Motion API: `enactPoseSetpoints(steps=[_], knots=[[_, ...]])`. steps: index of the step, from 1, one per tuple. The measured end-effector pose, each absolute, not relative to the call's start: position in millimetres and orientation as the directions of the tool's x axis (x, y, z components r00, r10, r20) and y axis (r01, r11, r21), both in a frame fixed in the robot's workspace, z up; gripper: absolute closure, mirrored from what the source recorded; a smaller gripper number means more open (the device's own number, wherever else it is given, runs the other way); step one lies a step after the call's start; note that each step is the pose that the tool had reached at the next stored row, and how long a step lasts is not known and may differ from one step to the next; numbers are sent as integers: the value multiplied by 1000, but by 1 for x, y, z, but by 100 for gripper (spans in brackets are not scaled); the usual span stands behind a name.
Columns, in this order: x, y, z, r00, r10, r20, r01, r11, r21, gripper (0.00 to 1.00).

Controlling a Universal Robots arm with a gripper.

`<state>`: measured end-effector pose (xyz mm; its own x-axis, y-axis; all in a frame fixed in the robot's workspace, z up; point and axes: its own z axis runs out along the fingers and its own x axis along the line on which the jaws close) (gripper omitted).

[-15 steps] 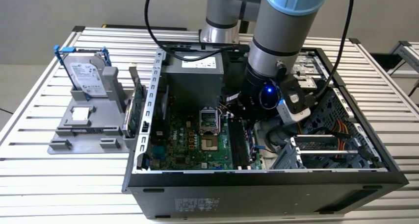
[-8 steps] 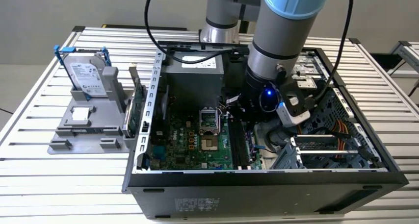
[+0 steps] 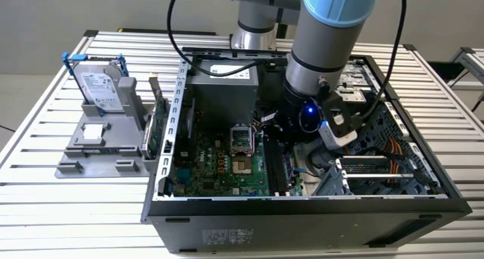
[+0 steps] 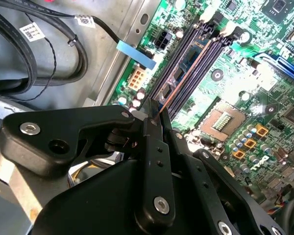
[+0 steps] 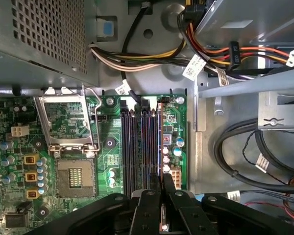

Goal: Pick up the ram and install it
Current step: 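Insert the ram into the slot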

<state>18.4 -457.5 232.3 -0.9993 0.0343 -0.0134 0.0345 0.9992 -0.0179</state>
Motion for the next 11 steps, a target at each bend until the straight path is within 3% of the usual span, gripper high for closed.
enactPoseSetpoints(steps=[11], knots=[[18,-461,227,-999,32,-13,32,999,-18,100]])
